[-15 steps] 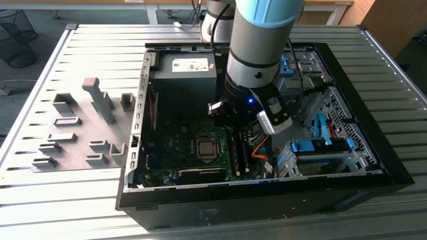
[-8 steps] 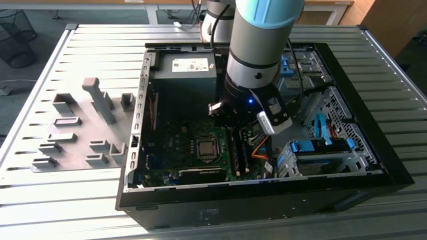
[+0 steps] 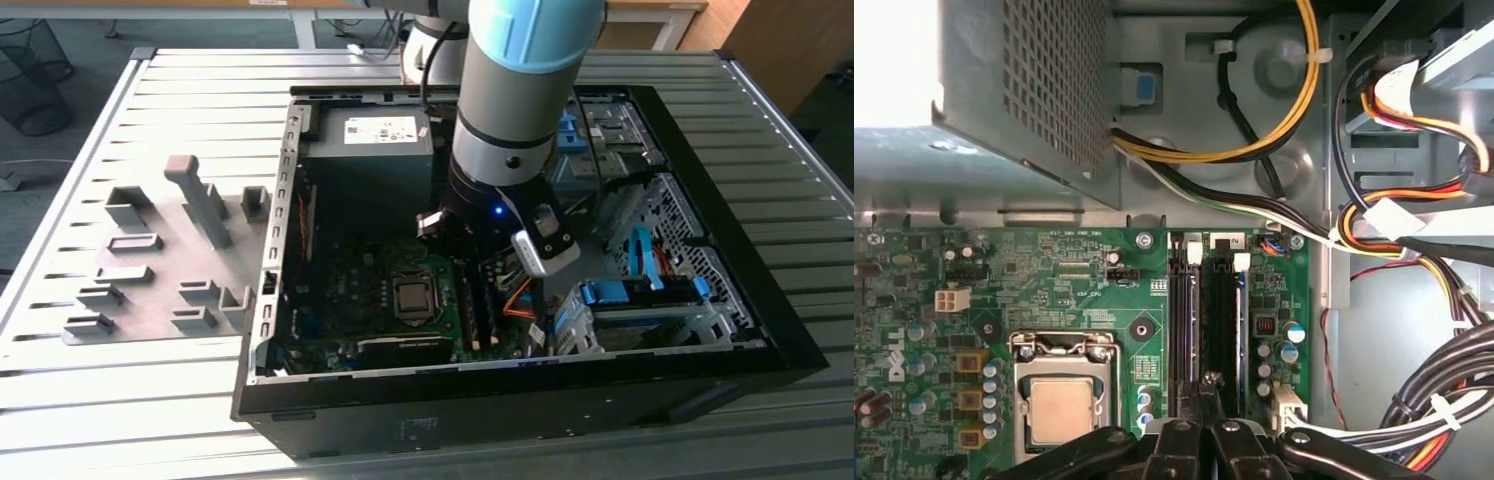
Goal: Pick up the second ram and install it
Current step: 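Press down the second ram until it locks into place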
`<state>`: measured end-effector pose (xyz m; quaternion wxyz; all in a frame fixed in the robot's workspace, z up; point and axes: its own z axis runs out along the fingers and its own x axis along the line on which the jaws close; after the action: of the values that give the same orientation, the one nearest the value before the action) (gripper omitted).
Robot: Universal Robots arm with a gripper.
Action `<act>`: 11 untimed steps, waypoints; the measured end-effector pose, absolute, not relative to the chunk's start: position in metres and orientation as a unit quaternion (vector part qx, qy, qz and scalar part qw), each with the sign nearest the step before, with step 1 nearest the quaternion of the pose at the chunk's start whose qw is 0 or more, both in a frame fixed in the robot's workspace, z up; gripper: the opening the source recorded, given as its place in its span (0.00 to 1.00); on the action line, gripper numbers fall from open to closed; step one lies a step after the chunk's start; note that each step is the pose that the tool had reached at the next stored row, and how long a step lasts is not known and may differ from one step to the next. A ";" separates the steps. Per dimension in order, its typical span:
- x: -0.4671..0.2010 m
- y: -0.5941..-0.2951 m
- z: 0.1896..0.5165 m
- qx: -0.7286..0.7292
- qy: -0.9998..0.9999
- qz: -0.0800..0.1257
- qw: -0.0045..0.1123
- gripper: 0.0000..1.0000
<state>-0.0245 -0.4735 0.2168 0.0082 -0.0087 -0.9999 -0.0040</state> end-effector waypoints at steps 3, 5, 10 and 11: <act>-0.024 -0.474 0.214 -0.009 -1.000 -0.004 0.008 0.11; -0.024 -0.473 0.216 -0.009 -1.000 -0.004 0.008 0.11; -0.024 -0.473 0.231 -0.009 -1.000 -0.005 0.008 0.11; -0.025 -0.473 0.234 -0.009 -1.000 -0.005 0.008 0.11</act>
<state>-0.0245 -0.4734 0.2340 0.0081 -0.0087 -0.9999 -0.0045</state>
